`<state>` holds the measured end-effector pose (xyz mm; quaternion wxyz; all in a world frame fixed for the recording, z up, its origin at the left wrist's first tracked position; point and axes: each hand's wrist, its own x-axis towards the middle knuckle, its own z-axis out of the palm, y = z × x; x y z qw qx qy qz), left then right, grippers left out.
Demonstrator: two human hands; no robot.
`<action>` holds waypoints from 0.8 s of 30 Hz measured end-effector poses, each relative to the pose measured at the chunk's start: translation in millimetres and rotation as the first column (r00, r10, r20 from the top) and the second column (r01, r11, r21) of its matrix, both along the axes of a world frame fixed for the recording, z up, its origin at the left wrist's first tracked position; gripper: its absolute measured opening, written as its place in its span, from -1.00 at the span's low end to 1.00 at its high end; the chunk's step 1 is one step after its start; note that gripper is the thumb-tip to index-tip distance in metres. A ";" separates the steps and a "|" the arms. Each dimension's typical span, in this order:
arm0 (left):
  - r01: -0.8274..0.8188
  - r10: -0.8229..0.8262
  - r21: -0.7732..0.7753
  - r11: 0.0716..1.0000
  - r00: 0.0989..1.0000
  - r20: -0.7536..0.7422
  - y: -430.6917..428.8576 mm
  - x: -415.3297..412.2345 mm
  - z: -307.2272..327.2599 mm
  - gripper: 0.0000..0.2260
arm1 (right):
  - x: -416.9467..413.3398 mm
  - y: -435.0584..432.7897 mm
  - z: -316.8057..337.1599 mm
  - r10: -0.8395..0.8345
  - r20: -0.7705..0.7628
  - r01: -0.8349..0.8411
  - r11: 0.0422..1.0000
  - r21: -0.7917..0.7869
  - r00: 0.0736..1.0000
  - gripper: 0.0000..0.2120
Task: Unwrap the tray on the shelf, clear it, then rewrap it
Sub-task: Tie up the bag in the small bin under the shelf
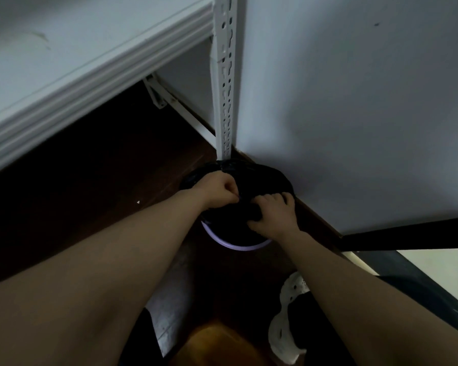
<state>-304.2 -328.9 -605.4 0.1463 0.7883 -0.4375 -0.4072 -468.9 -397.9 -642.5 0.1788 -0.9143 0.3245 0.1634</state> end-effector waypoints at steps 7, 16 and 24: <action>-0.236 0.227 -0.029 0.971 0.957 -0.183 -7.1 -7.4 2.0 -0.78 | 21.1 7.8 1.8 -0.595 0.339 0.346 0.747 0.567 0.729 -0.90; -0.184 0.178 -0.018 0.983 0.967 -0.180 -10.1 -41.5 -29.5 -0.49 | 8.7 -9.0 10.8 -0.800 0.228 0.295 0.446 0.845 0.555 -0.90; 0.151 -0.201 0.167 0.974 0.915 0.350 -11.5 -39.0 -33.9 -0.65 | 2.5 -25.0 17.9 -0.891 0.012 0.396 0.214 0.893 0.455 -0.91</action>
